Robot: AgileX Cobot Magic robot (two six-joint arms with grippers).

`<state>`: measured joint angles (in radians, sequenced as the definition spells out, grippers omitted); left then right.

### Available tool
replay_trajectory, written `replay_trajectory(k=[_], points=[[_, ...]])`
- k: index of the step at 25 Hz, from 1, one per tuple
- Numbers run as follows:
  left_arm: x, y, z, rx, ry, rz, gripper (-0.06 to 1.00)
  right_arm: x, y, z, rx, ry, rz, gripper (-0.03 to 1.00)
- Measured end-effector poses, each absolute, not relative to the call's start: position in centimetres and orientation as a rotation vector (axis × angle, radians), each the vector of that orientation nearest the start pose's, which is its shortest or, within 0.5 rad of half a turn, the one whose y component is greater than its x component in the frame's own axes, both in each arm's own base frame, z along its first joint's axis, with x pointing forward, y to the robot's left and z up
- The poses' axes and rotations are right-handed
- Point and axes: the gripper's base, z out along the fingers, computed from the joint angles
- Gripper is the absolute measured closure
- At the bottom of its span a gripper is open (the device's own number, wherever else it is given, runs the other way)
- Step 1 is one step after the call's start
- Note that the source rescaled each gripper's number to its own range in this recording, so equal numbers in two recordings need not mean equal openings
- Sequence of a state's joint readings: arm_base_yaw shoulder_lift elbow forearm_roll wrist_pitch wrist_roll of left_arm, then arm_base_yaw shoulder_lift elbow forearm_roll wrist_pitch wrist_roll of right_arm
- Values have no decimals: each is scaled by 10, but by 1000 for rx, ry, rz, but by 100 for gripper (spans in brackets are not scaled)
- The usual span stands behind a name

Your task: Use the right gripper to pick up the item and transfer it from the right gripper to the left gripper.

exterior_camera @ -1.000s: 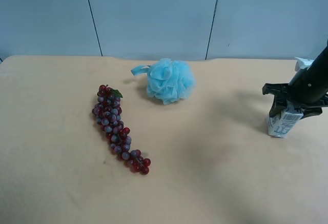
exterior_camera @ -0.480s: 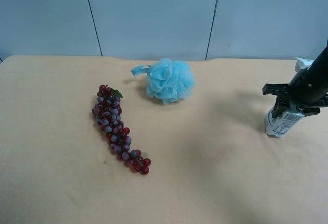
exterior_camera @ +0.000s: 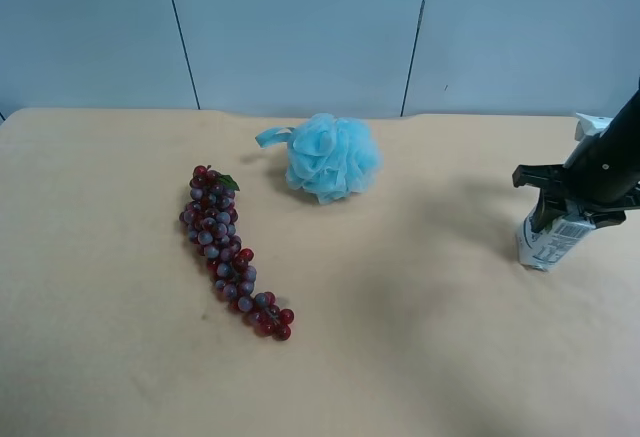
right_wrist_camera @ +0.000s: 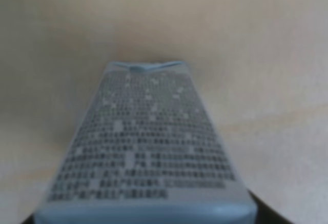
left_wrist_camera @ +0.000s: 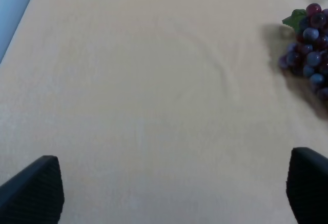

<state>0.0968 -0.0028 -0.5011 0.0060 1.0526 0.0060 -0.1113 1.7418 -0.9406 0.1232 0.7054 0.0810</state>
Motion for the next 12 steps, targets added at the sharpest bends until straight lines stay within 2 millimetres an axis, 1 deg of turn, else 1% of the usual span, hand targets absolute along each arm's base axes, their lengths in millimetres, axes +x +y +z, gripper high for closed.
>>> replay_trajectory(k=[3, 5, 9, 12], points=[[-5, 0, 278, -93, 2031, 72, 5, 299, -24, 170, 429, 2965, 158, 97], [-5, 0, 278, -93, 2031, 72, 5, 300, -22, 188, 424, 2934, 204, 97], [-5, 0, 278, -93, 2031, 72, 5, 299, -15, 222, 341, 2911, 310, 97], [-5, 0, 278, -93, 2031, 72, 5, 300, -9, 235, 294, 2925, 392, 97]])
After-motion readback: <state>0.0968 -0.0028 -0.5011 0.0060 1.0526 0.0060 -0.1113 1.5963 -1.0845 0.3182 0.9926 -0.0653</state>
